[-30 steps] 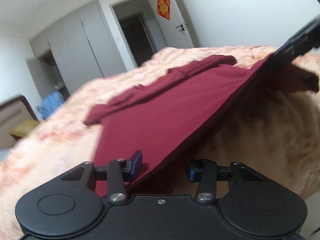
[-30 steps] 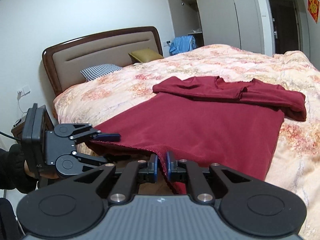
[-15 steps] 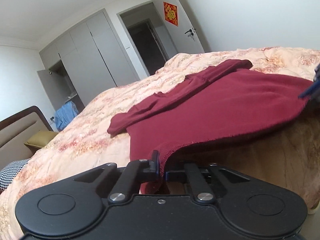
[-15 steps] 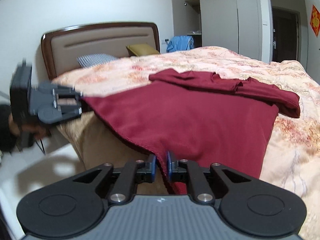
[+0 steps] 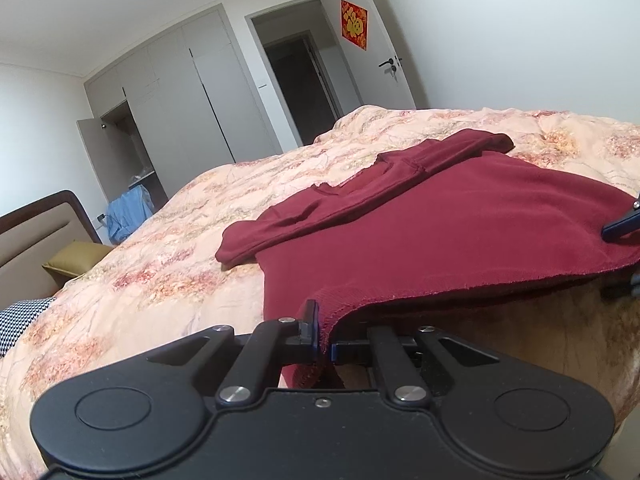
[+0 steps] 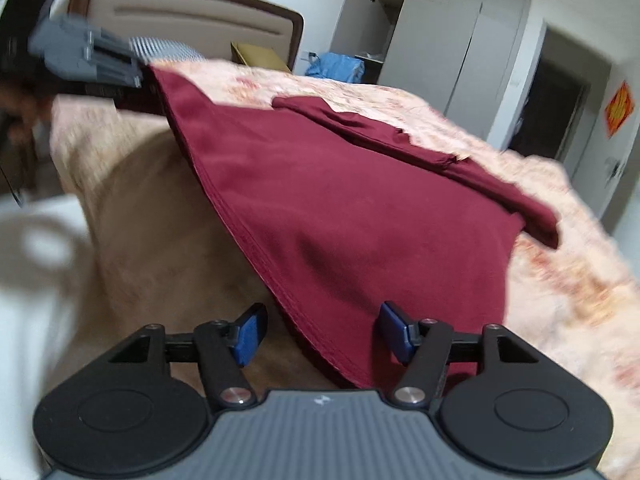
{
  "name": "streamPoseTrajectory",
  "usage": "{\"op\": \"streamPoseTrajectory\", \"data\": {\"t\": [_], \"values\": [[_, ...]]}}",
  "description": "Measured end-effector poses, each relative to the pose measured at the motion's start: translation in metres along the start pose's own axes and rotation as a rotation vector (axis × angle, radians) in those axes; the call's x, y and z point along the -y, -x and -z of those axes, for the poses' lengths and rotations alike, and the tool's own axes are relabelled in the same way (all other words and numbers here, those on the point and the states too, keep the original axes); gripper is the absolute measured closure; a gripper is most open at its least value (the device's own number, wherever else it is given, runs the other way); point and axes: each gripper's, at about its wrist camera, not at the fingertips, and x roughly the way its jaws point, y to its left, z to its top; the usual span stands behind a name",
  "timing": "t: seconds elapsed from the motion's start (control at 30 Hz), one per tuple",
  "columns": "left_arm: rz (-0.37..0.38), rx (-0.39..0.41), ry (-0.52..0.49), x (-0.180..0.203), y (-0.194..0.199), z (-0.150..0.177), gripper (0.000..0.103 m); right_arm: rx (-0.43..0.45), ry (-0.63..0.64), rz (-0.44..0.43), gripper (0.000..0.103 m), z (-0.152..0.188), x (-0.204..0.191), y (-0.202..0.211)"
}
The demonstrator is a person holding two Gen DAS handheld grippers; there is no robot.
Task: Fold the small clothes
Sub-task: 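Lift the hem with both grippers and fold it over toward the collar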
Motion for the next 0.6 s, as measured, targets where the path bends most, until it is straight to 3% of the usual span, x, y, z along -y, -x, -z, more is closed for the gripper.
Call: {"op": "streamPoseTrajectory", "data": {"t": [0.1,0.27,0.4,0.47,0.53,0.6], "values": [[-0.015,-0.006,-0.022,0.002,0.0,0.007,0.091,0.013,0.015,0.075,0.058,0.007,-0.002,0.004],[-0.009,-0.076,-0.037,0.005,-0.006,0.023,0.085,0.013,-0.014,0.15,0.058,0.017,0.008,0.01],[-0.026,-0.088,-0.056,0.004,-0.007,0.032,0.084,0.018,0.061,0.181,0.059,0.02,0.002,0.014],[-0.045,-0.085,-0.078,0.005,-0.006,0.033,0.084,0.024,0.106,0.199,0.069,0.021,-0.003,0.017],[-0.087,-0.055,-0.108,0.008,0.0,0.032,0.089,0.028,0.125,0.198,0.092,0.021,-0.006,0.021],[-0.114,-0.009,-0.125,0.011,0.008,0.028,0.097,0.04,0.13,0.187,0.097,0.018,-0.007,0.027]]}}
